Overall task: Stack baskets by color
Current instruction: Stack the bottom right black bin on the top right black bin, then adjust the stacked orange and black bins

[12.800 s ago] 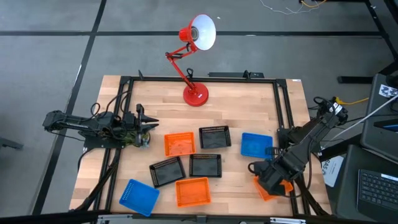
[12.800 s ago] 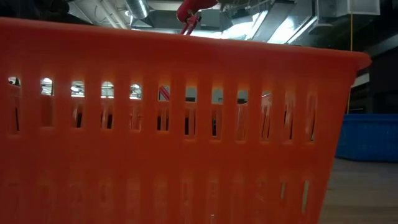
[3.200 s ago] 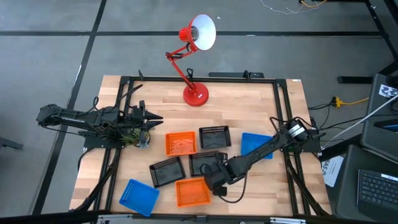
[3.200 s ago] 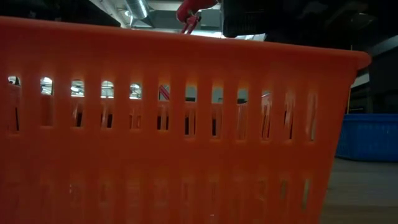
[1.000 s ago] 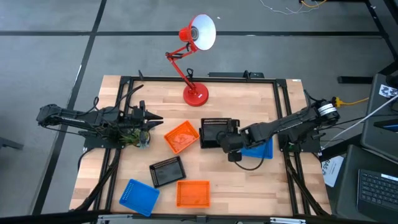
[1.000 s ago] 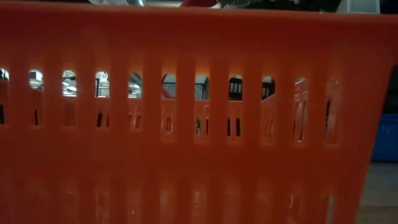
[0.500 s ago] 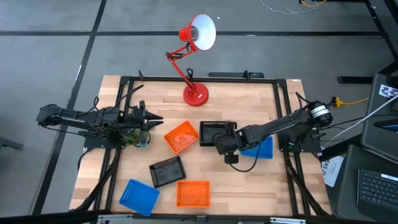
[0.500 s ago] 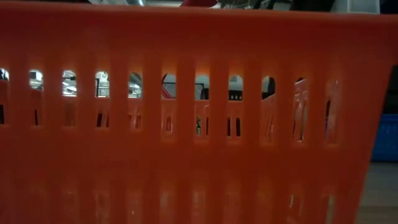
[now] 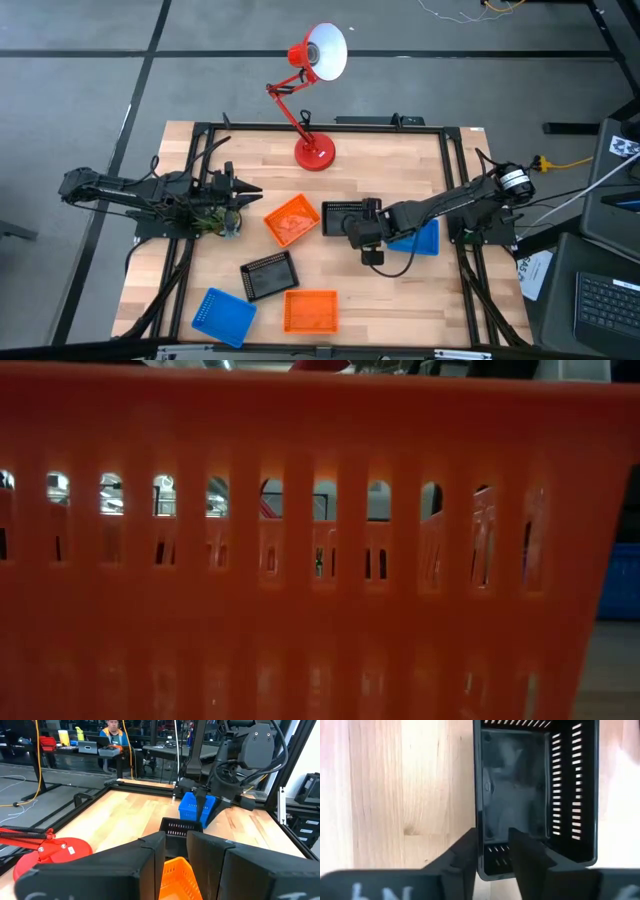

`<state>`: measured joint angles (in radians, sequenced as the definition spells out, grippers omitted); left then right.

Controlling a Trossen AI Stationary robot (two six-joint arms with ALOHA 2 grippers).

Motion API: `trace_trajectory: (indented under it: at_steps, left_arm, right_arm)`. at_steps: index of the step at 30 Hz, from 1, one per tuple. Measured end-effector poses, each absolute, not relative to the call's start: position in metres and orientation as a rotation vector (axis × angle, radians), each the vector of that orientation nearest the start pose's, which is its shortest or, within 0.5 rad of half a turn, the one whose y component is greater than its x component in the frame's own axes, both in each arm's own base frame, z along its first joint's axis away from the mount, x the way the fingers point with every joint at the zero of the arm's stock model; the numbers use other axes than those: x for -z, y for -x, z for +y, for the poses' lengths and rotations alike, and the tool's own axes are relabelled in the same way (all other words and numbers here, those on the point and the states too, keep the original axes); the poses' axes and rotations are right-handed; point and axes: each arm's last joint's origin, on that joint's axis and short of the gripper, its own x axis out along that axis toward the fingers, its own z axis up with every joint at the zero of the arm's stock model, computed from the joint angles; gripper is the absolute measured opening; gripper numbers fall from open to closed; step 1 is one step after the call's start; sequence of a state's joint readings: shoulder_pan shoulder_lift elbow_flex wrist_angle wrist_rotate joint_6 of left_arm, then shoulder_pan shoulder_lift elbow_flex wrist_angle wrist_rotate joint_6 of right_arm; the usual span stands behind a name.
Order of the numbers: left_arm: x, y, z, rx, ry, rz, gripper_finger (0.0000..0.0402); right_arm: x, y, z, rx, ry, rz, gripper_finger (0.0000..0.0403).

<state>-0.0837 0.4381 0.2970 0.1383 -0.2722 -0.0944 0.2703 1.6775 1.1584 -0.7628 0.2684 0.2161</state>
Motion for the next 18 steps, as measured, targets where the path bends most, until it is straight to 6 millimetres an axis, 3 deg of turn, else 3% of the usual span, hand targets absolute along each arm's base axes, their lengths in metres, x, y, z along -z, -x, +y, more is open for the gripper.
trace_trajectory:
  at_steps: [5, 12, 18]
  left_arm:
    - [-0.24, -0.128, -0.003, -0.189, 0.094, -0.006, 0.0073]
    - [-0.24, -0.128, -0.003, -0.188, 0.108, -0.007, 0.0073]
    - [-0.236, -0.141, -0.006, -0.13, 0.305, 0.01, 0.0073]
  right_arm:
    - [-0.218, -0.317, 0.08, 0.117, 0.142, 1.158, 0.0129]
    - [-0.24, -0.345, 0.078, 0.129, 0.287, 0.85, 0.0124]
    - [-0.264, -0.343, 0.071, 0.325, 0.282, 0.885, 0.0114]
